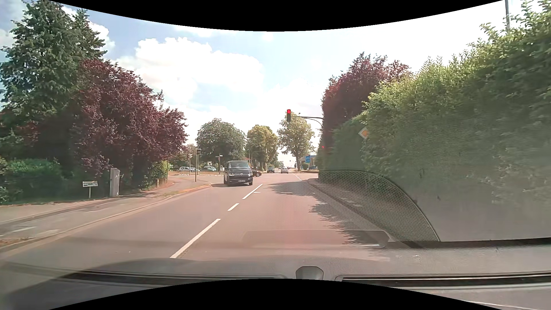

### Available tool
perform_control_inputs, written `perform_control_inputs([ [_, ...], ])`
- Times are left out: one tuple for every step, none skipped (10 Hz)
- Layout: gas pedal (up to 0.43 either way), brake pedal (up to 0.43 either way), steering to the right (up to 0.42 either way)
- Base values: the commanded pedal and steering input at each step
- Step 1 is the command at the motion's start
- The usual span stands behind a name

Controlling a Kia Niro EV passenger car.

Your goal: Follow the waypoints while adhering to traffic rules and regulations

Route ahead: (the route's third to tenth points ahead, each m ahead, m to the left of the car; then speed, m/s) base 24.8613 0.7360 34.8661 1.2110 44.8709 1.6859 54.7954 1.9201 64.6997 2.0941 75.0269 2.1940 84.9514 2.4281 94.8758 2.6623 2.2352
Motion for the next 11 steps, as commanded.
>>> perform_control_inputs([
  [0.000,0.000,-0.010],
  [0.000,0.000,-0.010],
  [0.000,0.000,-0.010],
  [0.000,0.000,-0.010],
  [0.000,0.000,-0.010],
  [0.000,0.000,-0.010],
  [0.000,0.000,-0.010],
  [0.000,0.000,-0.010],
  [0.000,0.000,-0.010],
  [0.000,0.000,-0.010],
  [0.000,0.000,-0.010],
])
